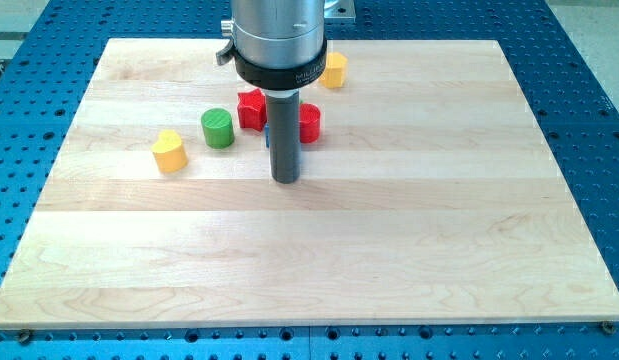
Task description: Move the yellow hexagon near the green star
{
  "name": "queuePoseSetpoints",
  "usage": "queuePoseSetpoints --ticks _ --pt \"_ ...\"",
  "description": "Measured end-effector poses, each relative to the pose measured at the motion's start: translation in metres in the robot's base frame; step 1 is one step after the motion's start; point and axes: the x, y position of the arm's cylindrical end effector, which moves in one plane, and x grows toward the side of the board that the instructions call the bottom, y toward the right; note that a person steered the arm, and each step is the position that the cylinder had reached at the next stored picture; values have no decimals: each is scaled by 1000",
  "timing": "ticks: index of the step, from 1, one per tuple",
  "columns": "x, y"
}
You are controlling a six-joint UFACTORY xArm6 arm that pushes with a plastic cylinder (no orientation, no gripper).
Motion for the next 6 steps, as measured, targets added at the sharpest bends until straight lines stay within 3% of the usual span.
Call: queuePoseSetpoints --ticks 1,2,3,4,5,6 --pt "21 28" --pt "-19 130" --pt "-120 164" --pt "-198 120" --pt "-211 70" --pt "-168 58"
